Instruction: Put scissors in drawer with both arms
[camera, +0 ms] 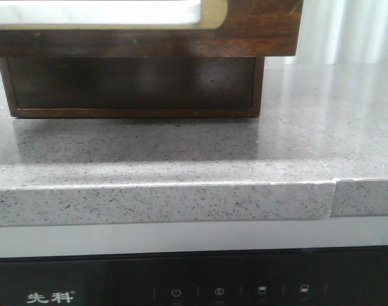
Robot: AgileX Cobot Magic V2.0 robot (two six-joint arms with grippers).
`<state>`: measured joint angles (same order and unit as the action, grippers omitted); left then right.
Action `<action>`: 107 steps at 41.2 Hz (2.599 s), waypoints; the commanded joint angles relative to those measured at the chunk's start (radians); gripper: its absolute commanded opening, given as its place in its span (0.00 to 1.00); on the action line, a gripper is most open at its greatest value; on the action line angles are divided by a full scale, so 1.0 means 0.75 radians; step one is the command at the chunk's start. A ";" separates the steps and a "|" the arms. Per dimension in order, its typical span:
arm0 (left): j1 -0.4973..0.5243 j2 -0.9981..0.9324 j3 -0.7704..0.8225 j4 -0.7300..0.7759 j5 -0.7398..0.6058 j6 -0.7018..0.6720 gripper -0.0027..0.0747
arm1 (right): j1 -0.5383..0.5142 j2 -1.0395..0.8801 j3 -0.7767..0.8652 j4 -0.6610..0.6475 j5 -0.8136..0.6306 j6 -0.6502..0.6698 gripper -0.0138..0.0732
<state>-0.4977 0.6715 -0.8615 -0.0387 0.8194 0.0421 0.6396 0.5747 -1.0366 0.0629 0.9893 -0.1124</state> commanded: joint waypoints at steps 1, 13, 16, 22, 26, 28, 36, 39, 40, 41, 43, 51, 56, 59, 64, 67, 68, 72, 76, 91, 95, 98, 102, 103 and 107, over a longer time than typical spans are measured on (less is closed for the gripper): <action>0.009 -0.002 -0.046 0.009 -0.106 -0.031 0.55 | -0.002 0.005 -0.028 -0.005 -0.105 0.004 0.54; 0.009 -0.002 -0.046 0.009 -0.106 -0.031 0.24 | -0.002 0.005 -0.028 -0.005 -0.104 0.004 0.40; 0.009 -0.002 -0.046 0.009 -0.106 -0.031 0.17 | -0.002 0.005 -0.028 -0.005 -0.104 0.004 0.28; 0.009 -0.002 -0.046 0.009 -0.106 -0.031 0.05 | -0.002 0.005 -0.028 -0.005 -0.106 0.004 0.06; 0.009 -0.002 -0.046 0.009 -0.106 -0.031 0.01 | -0.002 0.005 -0.028 -0.005 -0.115 0.004 0.03; 0.009 -0.002 -0.046 0.009 -0.106 -0.031 0.01 | -0.002 0.005 -0.028 -0.005 -0.123 0.004 0.02; 0.009 -0.002 -0.046 0.009 -0.106 -0.031 0.01 | -0.002 0.005 -0.028 -0.005 -0.150 0.004 0.02; 0.009 -0.002 -0.046 0.009 -0.106 -0.031 0.01 | -0.002 0.005 -0.028 -0.005 -0.149 0.004 0.02; 0.009 -0.002 -0.046 0.009 -0.106 -0.031 0.01 | -0.002 0.005 -0.028 -0.005 -0.149 0.004 0.02; 0.009 -0.002 -0.046 0.009 -0.106 -0.031 0.01 | -0.002 0.005 -0.028 -0.005 -0.149 0.004 0.02; 0.009 -0.002 -0.046 0.009 -0.106 -0.031 0.01 | -0.002 0.005 -0.028 -0.005 -0.149 0.004 0.02; 0.013 -0.003 -0.046 0.009 -0.106 -0.031 0.01 | -0.002 0.005 -0.028 -0.005 -0.149 0.004 0.02; 0.052 -0.025 -0.033 0.006 -0.109 -0.031 0.01 | -0.002 0.005 -0.028 -0.005 -0.149 0.004 0.02; 0.103 -0.063 -0.002 0.008 -0.120 -0.031 0.01 | -0.002 0.005 -0.028 -0.005 -0.149 0.004 0.02; 0.211 -0.185 0.134 0.015 -0.281 -0.031 0.01 | -0.002 0.005 -0.028 -0.005 -0.149 0.004 0.02; 0.269 -0.274 0.254 0.037 -0.428 -0.031 0.01 | -0.002 0.005 -0.028 -0.005 -0.149 0.004 0.02; 0.293 -0.305 0.305 0.037 -0.485 -0.031 0.01 | -0.002 0.005 -0.028 -0.005 -0.149 0.004 0.02; 0.366 -0.456 0.486 0.040 -0.629 -0.031 0.01 | -0.002 0.005 -0.028 -0.005 -0.149 0.004 0.02; 0.452 -0.604 0.657 0.040 -0.716 -0.031 0.01 | -0.002 0.005 -0.028 -0.005 -0.149 0.004 0.02; 0.629 -0.908 1.109 0.029 -1.026 -0.031 0.01 | -0.002 0.005 -0.028 -0.005 -0.149 0.004 0.02; 0.652 -0.927 1.165 0.029 -1.093 -0.031 0.01 | -0.002 0.005 -0.028 -0.005 -0.149 0.004 0.02; 0.659 -0.927 1.186 0.028 -1.134 -0.031 0.01 | -0.002 0.005 -0.028 -0.005 -0.148 0.004 0.02; 0.659 -0.927 1.186 0.028 -1.129 -0.031 0.01 | -0.002 0.005 -0.028 -0.005 -0.145 0.004 0.02; 0.659 -0.927 1.186 0.028 -1.132 -0.031 0.01 | -0.002 0.005 -0.028 -0.005 -0.145 0.004 0.02; 0.659 -0.927 1.186 0.006 -1.143 -0.031 0.01 | -0.002 0.005 -0.028 -0.005 -0.145 0.004 0.02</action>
<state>-0.0047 -0.0031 0.0038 -0.0140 0.0605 0.0279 0.6396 0.5747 -1.0366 0.0630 0.9569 -0.1124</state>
